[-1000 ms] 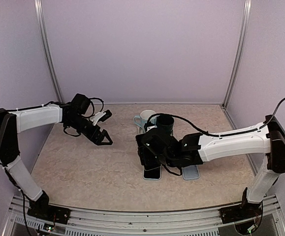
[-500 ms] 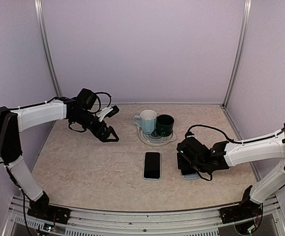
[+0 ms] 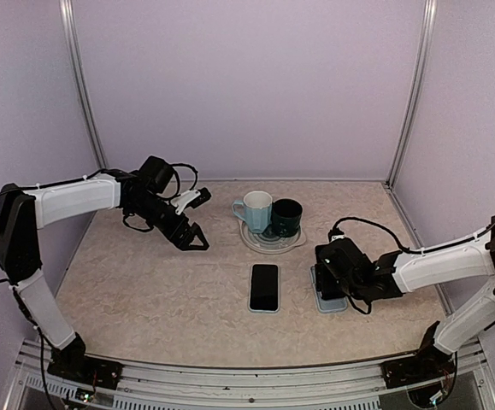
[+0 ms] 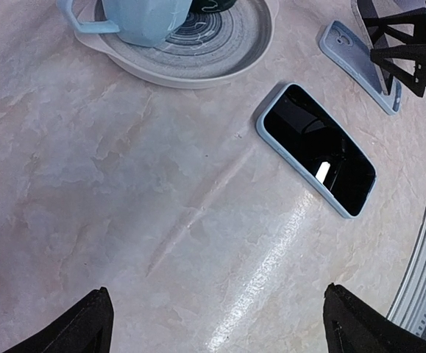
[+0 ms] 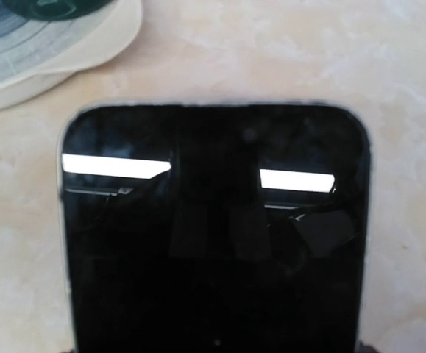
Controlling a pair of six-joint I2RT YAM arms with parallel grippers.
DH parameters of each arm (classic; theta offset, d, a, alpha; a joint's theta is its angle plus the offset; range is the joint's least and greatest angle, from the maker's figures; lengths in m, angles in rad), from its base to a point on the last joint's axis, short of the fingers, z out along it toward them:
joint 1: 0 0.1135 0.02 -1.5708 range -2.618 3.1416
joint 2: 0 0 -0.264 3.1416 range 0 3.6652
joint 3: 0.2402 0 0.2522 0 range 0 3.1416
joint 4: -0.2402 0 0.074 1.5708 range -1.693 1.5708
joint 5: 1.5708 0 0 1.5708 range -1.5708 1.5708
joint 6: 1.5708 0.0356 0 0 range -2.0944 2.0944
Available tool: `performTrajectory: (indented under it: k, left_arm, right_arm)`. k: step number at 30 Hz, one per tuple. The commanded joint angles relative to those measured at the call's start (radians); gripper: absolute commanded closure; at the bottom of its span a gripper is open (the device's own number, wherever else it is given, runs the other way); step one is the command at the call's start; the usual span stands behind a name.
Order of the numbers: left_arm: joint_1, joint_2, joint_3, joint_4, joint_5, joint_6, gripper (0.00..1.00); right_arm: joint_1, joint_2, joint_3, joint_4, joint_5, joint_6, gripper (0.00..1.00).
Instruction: Put the phone into the phone case
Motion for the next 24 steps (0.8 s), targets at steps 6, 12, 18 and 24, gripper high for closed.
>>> performTrajectory:
  k: [6,12,18,24]
  left_arm:
    - [-0.004,0.004,0.011,-0.007,-0.02,0.009,0.02]
    - [-0.004,0.009,0.015,-0.006,-0.006,0.008,0.02]
    - [-0.004,0.007,0.02,-0.01,0.005,0.013,0.02]
    - [-0.003,0.006,0.019,-0.014,0.003,0.018,0.02]
  right_arm:
    - [-0.005,0.032,0.012,0.048,-0.066,0.056,0.55]
    - [0.003,0.073,0.02,0.037,-0.111,0.098,0.55]
    - [0.054,0.114,0.076,-0.061,-0.11,0.16,0.54]
    - [0.092,0.095,0.077,-0.147,-0.103,0.198,0.54]
